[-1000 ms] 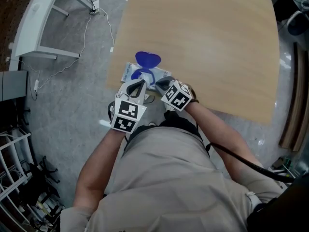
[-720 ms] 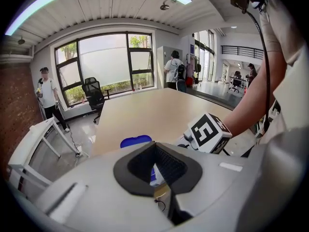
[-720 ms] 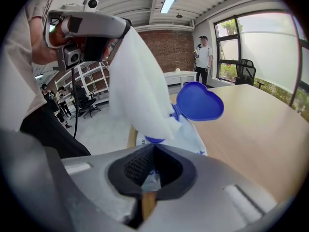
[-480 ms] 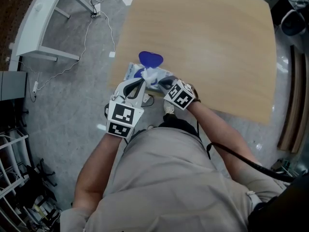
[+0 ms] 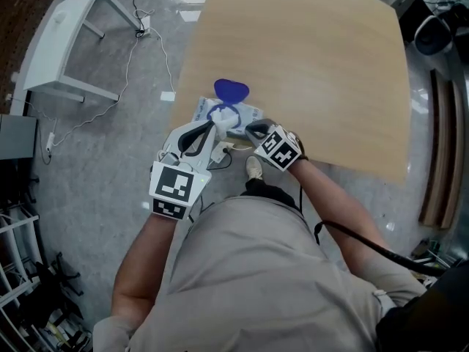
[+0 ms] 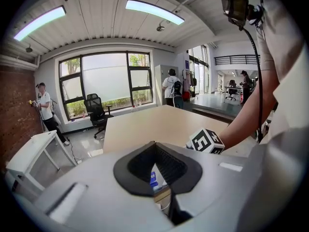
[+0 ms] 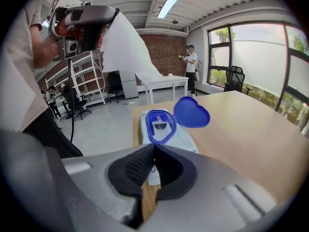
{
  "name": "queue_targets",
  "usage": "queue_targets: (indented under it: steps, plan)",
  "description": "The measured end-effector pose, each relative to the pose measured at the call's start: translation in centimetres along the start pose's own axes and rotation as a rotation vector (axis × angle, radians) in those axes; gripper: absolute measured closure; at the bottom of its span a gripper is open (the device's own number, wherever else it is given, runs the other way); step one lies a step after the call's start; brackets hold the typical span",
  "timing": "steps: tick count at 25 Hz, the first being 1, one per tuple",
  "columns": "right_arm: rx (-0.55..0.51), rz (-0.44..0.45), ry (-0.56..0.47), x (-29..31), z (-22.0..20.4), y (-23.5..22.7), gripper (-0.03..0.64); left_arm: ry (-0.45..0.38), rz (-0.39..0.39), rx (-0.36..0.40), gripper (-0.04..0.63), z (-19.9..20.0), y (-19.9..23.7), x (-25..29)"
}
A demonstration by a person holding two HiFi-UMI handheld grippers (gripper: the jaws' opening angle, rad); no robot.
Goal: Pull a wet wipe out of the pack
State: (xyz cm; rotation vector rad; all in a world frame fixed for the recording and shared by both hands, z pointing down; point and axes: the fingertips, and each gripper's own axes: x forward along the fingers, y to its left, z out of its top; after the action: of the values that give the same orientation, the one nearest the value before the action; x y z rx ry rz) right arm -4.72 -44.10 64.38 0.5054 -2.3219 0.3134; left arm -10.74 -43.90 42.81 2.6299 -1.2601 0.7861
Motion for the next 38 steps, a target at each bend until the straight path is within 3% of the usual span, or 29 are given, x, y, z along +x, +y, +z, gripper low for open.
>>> queue_targets:
  steps: [8,18,23,26,27,31,38]
  plan:
    - [0.017,-0.050,-0.067,-2.5,1.7,5.3,0.615,-0.086,-0.030,0.014,0.589,0.3,-1.0,-7.0]
    - [0.062,-0.203,-0.220,-12.3,4.4,14.7,0.614,-0.218,-0.071,0.031,0.589,0.3,-5.4,-18.9]
    - [0.107,-0.272,-0.291,-16.8,5.0,20.0,0.612,-0.239,-0.072,0.033,0.588,-1.4,-7.0,-23.6]
    - [0.142,-0.289,-0.332,-20.1,4.8,23.6,0.607,-0.224,-0.073,-0.014,0.589,-2.0,-8.9,-26.0]
    - [0.143,-0.289,-0.340,-20.9,4.9,24.7,0.561,-0.229,-0.072,-0.031,0.589,-2.1,-9.3,-26.7]
    - [0.100,-0.294,-0.357,-22.8,5.6,28.0,0.532,-0.286,-0.072,-0.007,0.589,-2.5,-10.4,-28.8]
    - [0.031,-0.285,-0.416,-26.7,6.0,32.0,0.532,-0.299,-0.032,-0.009,0.589,-2.2,-13.8,-32.7]
